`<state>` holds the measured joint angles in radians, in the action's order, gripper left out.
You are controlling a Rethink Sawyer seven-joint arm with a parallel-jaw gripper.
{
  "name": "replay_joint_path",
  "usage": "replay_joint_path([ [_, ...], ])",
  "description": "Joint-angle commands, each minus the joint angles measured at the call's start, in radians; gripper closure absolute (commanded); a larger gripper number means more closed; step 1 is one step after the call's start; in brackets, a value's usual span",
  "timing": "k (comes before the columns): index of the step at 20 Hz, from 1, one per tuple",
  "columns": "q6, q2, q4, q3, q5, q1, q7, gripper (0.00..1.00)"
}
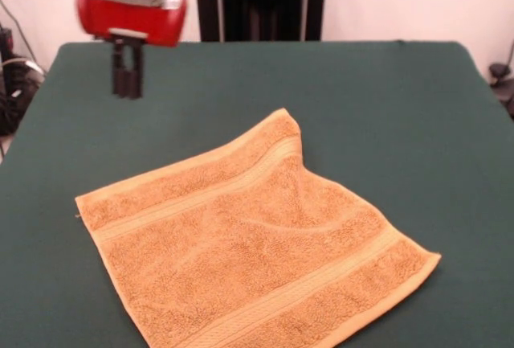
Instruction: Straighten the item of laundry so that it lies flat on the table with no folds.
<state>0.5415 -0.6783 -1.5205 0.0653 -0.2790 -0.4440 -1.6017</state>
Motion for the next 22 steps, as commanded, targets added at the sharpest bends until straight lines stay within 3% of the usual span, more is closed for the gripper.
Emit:
replay_joint_path([
  [1,-0.074,0.096,0.118,-0.043,-0.063,0.062,-0.145,1.00],
  [6,-0.104,0.167,0.207,-0.143,-0.107,0.144,-0.212,1.00],
  [12,-0.130,0.263,0.259,-0.234,-0.025,0.220,-0.351,1.00],
  [22,-0.101,0.381,0.328,-0.379,0.071,0.351,-0.474,1.00],
])
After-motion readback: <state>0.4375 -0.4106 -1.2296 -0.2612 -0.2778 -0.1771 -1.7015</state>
